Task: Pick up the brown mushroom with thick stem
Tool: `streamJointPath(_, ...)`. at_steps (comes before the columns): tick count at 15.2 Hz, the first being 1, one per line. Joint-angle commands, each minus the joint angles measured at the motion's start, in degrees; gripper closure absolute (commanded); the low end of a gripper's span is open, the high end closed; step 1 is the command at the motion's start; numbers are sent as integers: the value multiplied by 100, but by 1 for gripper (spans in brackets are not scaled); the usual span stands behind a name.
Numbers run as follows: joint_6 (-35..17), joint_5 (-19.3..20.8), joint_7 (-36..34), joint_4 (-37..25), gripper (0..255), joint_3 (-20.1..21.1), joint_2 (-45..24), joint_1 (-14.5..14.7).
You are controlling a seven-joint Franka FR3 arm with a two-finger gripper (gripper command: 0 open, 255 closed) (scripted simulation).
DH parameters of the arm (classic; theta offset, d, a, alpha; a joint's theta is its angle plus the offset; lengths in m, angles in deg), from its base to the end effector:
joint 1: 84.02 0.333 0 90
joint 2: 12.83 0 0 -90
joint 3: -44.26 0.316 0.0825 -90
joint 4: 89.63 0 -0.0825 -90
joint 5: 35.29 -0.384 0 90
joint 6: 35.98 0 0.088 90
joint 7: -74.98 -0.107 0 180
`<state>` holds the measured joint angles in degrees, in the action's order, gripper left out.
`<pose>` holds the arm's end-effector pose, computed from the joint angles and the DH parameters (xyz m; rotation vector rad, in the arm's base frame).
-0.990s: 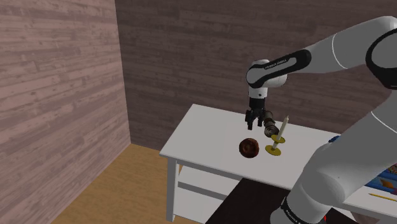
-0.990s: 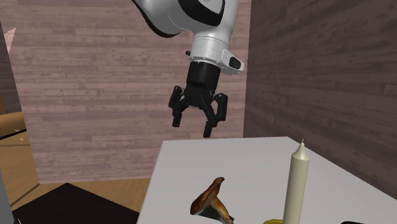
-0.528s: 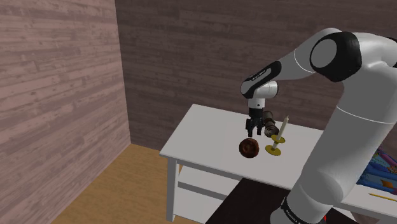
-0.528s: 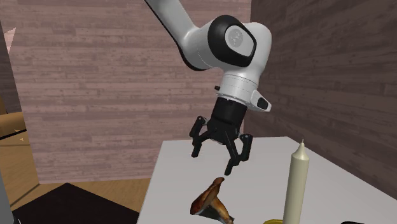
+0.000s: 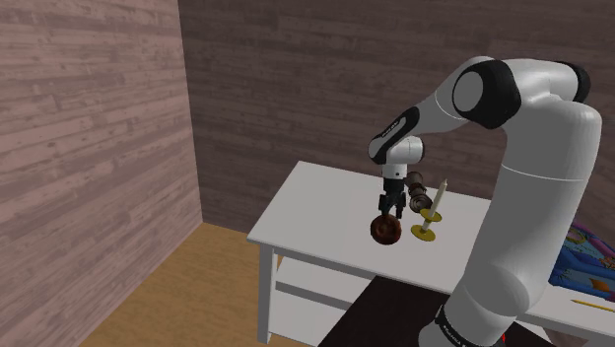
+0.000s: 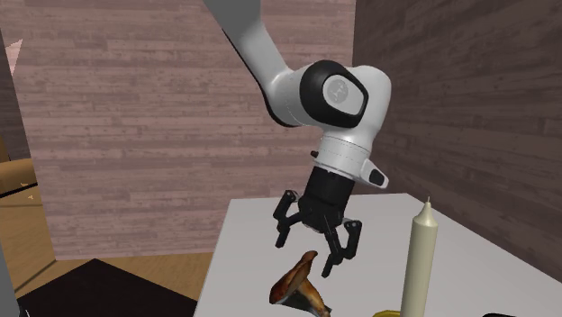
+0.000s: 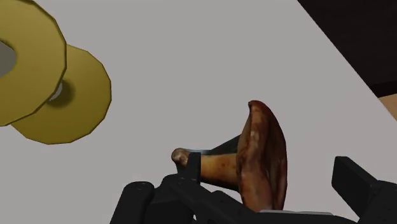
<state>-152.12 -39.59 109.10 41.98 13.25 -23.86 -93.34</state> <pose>0.3610 -0.3065 0.2500 -2.8531 0.2430 0.5356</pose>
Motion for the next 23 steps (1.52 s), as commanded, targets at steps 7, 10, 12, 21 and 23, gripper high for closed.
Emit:
streamJointPath(7, -151, -98, 80, 0, 255, 27, -176, -31)
streamJointPath(10, -148, -97, 81, -3, 255, 26, -177, -32)
streamJointPath(12, -138, -91, 77, -3, 255, 24, -165, -30)
streamJointPath(21, 502, 248, -168, -139, 255, -68, 432, 46)
streamJointPath(23, 650, 312, -216, -183, 255, -78, 554, 57)
